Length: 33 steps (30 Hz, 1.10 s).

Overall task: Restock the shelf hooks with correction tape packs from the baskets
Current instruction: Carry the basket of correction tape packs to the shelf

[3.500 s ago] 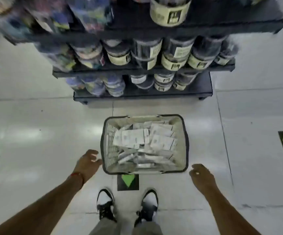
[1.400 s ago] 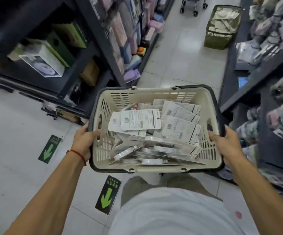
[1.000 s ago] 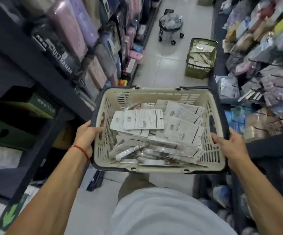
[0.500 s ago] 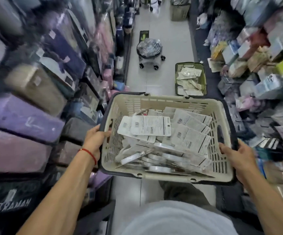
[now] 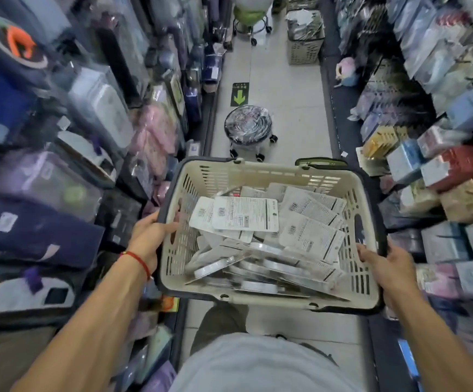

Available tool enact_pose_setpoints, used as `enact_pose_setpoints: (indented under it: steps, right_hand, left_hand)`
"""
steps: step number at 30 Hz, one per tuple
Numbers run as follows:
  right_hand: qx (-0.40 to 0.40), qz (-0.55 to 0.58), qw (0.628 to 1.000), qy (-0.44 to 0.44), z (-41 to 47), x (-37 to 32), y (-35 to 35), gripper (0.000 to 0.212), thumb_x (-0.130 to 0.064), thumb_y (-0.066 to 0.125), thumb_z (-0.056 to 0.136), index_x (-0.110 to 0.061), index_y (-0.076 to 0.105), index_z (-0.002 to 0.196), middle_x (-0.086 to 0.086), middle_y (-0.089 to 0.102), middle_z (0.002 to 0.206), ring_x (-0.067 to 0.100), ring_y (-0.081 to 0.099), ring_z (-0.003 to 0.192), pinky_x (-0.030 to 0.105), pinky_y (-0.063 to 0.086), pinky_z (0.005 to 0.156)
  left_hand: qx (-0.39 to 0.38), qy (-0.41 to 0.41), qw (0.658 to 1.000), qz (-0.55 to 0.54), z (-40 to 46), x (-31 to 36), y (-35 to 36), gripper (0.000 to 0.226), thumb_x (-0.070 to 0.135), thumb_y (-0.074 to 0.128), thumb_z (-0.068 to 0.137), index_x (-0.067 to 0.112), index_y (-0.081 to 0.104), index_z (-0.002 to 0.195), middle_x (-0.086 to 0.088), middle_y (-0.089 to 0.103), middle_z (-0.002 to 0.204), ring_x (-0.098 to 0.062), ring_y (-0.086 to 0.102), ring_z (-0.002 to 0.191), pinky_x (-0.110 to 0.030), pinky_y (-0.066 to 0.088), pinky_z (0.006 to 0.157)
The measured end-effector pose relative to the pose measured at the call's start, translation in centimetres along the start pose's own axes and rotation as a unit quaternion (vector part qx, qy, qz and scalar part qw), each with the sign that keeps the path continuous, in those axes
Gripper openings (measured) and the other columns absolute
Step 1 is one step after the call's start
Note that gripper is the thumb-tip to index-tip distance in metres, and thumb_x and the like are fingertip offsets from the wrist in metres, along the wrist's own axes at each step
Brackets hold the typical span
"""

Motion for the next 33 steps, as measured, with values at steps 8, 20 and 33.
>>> enact_pose_setpoints:
  steps: [8, 20, 33]
  right_hand:
    - [0.066, 0.025, 0.997, 0.007, 11.5, -11.3, 8.8, 0.029, -0.002, 0.071, 0.096, -0.010, 0.069, 0.124, 0.017, 0.077, 0.105, 0.037, 0.076, 0.094, 0.055, 0.064, 0.081]
    - [0.055, 0.034, 0.998, 0.019, 34.1, -25.5, 18.6, 0.029, -0.005, 0.076, 0.092, -0.016, 0.071, 0.119, 0.016, 0.078, 0.107, 0.035, 0.075, 0.096, 0.059, 0.061, 0.088]
    - [0.101, 0.046, 0.993, 0.049, 53.6, -39.4, 23.8, 0.031, -0.006, 0.073, 0.095, -0.019, 0.069, 0.123, 0.009, 0.080, 0.101, 0.027, 0.079, 0.084, 0.052, 0.066, 0.073]
  left_hand:
    - [-0.083, -0.016, 0.996, 0.014, 19.7, 13.0, 5.8, 0.033, -0.008, 0.059, 0.091, 0.015, 0.076, 0.107, -0.014, 0.078, 0.091, -0.032, 0.073, 0.079, -0.041, 0.060, 0.069]
    - [-0.055, -0.026, 0.997, 0.039, 41.6, 31.3, 16.1, 0.040, -0.006, 0.061, 0.086, 0.018, 0.077, 0.113, -0.020, 0.078, 0.108, -0.035, 0.073, 0.095, -0.053, 0.061, 0.083]
    - [-0.082, -0.005, 0.995, 0.050, 59.1, 50.1, 28.3, 0.041, -0.012, 0.058, 0.088, 0.018, 0.079, 0.107, -0.013, 0.080, 0.096, -0.027, 0.076, 0.076, -0.036, 0.062, 0.060]
Point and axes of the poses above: each hand's wrist, its own z-axis towards the middle knuckle, its own y-axis out of the palm, x = y × z, the point moved 5 cm from there along z, towards the middle knuckle
